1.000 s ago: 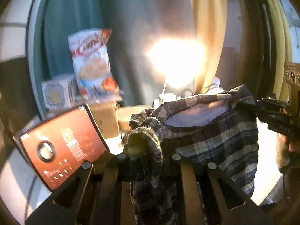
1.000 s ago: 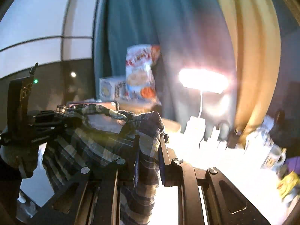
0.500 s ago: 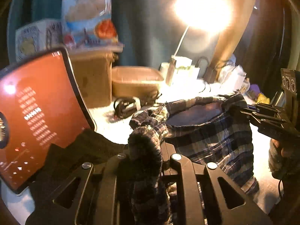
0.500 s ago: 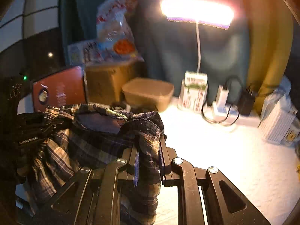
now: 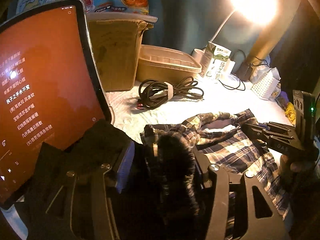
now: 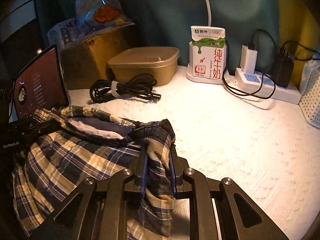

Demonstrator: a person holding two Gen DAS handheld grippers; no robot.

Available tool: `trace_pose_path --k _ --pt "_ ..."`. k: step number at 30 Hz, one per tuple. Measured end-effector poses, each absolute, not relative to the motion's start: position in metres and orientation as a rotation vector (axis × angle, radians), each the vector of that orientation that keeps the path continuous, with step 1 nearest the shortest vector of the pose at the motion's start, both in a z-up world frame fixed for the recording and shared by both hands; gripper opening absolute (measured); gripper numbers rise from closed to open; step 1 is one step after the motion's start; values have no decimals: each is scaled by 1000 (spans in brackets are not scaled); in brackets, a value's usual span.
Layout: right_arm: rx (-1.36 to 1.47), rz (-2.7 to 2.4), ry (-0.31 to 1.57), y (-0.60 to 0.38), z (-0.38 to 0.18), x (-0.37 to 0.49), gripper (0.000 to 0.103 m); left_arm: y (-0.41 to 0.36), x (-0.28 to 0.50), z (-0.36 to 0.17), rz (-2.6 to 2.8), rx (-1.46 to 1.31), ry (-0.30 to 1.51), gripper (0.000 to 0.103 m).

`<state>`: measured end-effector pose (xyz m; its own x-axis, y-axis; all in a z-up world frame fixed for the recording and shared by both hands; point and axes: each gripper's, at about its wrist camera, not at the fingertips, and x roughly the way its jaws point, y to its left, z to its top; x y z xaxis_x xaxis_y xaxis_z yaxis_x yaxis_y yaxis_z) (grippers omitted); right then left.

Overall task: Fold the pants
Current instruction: 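Lower the folded pants onto the table beside the tablet and open both grippers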

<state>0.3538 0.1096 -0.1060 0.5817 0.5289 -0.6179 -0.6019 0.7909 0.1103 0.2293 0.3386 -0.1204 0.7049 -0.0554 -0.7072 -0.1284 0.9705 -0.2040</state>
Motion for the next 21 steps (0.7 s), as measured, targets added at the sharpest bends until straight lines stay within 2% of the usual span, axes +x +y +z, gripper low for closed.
trace_pose_path --k 1,5,9,12,13,14,16,21 --pt "-115 664 689 111 -108 356 17 338 229 -120 44 -239 790 55" --pt "-126 634 693 110 -111 359 30 336 224 -112 59 -222 779 55" --pt "-138 616 694 107 -110 358 31 336 217 -102 81 -199 776 56" --pt "-157 579 684 104 -107 355 50 336 211 -96 105 -187 772 58" --pt "-159 564 680 102 -106 354 60 337 208 -94 116 -191 767 62" --pt "-154 553 676 99 -105 353 62 338 205 -92 126 -194 761 65" --pt "-142 541 672 91 -101 349 62 338 199 -87 140 -193 740 70" --pt "-153 523 651 78 -95 330 62 327 188 -75 159 -154 708 71"
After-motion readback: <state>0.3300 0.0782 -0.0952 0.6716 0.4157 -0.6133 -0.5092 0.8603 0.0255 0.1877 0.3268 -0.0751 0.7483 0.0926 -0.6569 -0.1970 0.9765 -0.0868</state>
